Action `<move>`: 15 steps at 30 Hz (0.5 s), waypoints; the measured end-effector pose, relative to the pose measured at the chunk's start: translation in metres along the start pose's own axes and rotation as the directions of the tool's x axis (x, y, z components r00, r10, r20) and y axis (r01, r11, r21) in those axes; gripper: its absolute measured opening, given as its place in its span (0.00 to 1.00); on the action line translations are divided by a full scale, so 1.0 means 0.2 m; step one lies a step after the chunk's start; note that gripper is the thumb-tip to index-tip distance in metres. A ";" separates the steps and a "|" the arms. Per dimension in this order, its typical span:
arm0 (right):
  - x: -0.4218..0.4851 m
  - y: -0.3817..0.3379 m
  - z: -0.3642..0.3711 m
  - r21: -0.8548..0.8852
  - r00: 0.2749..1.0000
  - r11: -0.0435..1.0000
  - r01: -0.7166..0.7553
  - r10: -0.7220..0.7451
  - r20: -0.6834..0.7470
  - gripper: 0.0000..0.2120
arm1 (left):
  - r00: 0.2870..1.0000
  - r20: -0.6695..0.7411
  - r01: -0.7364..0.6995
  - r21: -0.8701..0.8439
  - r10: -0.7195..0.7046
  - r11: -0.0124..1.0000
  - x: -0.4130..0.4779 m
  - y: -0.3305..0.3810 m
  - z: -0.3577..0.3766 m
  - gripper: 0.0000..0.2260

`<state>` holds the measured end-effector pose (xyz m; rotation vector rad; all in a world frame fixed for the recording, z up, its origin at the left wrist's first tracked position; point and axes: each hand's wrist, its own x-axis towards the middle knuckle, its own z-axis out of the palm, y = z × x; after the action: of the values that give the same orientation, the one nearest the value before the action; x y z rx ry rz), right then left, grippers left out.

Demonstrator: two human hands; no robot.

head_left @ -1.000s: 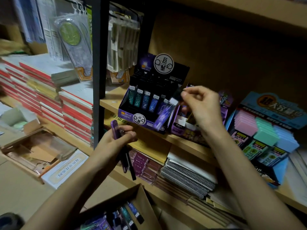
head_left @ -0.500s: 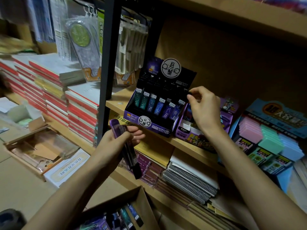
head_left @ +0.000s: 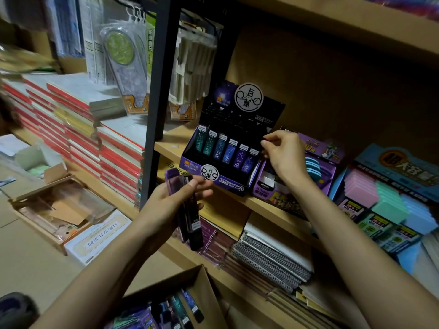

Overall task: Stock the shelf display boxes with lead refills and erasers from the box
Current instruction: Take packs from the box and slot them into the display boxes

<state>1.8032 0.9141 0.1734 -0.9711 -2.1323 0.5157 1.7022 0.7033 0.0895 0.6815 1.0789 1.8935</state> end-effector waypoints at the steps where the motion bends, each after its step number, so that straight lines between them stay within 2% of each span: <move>1: 0.01 -0.01 0.00 -0.019 1.000 1.000 0.011 -0.011 0.000 0.08 | 1.000 -0.002 0.002 0.002 -0.002 1.000 0.00 0.00 0.00 0.13; 5: 0.00 -0.04 -0.02 -0.131 0.999 0.991 0.041 -0.038 0.019 0.12 | 0.999 -0.008 0.032 -0.061 -0.032 0.998 0.00 -0.01 0.02 0.11; 7: -0.08 -0.05 -0.05 -0.193 0.992 0.975 0.111 -0.119 -0.032 0.16 | 0.999 -0.013 0.037 -0.092 -0.039 0.995 0.00 -0.01 0.03 0.10; 10: -0.28 -0.08 -0.06 -0.058 0.959 0.964 0.259 -0.264 -0.100 0.12 | 0.999 -0.038 0.018 -0.159 -0.025 0.987 0.01 0.00 0.04 0.09; 11: -0.38 -0.07 -0.04 0.033 0.968 0.968 0.248 -0.248 -0.029 0.09 | 0.999 -0.049 0.008 -0.185 -0.018 0.983 0.01 0.00 0.04 0.09; 12: -0.47 -0.08 -0.02 0.130 0.975 0.976 0.175 -0.190 0.114 0.07 | 0.998 -0.057 -0.001 -0.203 -0.011 0.979 0.02 0.01 0.05 0.09; 13: -0.56 -0.08 0.01 0.215 0.947 0.976 0.045 -0.110 0.303 0.05 | 0.998 -0.061 -0.010 -0.214 -0.003 0.977 0.02 0.01 0.05 0.09; 15: -0.68 -0.10 0.07 0.319 0.785 0.910 -0.267 0.014 0.619 0.06 | 0.998 -0.061 -0.024 -0.216 0.011 0.976 0.02 0.01 0.06 0.10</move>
<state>1.8456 0.7963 0.1152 -0.8000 -2.3588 1.4444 1.7085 0.7112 0.0962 0.5143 0.8879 2.0212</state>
